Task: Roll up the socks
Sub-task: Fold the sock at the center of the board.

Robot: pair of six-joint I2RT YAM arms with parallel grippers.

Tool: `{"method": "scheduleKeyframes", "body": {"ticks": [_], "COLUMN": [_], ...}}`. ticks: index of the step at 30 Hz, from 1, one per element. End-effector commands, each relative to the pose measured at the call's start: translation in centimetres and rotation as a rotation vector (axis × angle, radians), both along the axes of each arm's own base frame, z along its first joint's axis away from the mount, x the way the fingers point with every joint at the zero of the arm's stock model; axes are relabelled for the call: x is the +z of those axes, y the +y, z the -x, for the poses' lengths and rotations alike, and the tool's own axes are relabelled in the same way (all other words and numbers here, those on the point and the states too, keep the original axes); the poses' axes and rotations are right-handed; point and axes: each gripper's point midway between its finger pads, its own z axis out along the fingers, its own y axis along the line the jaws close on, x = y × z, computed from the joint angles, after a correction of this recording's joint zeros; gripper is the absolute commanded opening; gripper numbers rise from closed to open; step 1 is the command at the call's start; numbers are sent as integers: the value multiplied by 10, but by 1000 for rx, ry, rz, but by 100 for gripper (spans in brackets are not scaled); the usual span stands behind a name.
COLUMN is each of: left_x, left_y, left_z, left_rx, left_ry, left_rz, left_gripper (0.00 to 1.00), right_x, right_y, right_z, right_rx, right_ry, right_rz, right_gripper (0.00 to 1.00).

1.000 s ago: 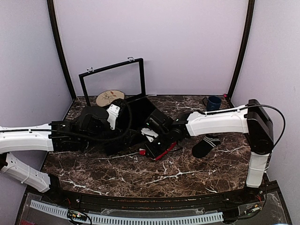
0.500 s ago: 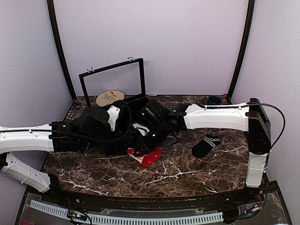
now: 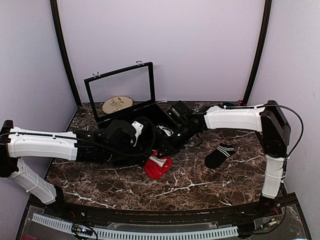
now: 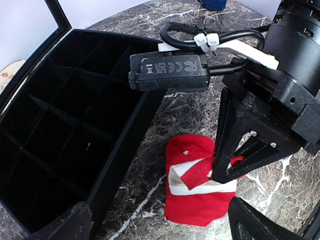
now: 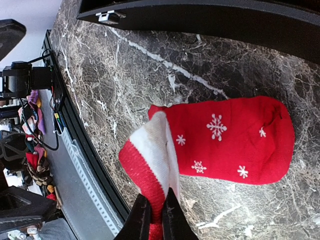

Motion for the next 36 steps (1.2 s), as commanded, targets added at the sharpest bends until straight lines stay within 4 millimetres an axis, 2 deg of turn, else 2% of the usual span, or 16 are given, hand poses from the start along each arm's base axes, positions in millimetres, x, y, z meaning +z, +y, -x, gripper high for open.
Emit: {"method": "scheduleKeyframes", "body": {"ticks": [1, 10, 29, 33, 36], "left_x": [5, -20, -59, -69, -75], "left_y": [-14, -22, -41, -43, -43], "left_z": [0, 2, 18, 24, 27], "left_rx": [-23, -29, -68, -78, -76], "left_ry": [10, 65, 142, 171, 192], "left_rz": [31, 34, 22, 29, 34], "left_gripper": [98, 98, 96, 94, 88], "right_x": [-13, -31, -45, -46, -49], "right_y": [-2, -6, -22, -24, -27], "right_z": [4, 1, -26, -31, -34], "right_rx": [43, 32, 17, 18, 16], "right_ry": [24, 17, -42, -43, -42], "right_rz": [-3, 33, 115, 119, 129], "right_gripper": [8, 10, 15, 16, 17]}}
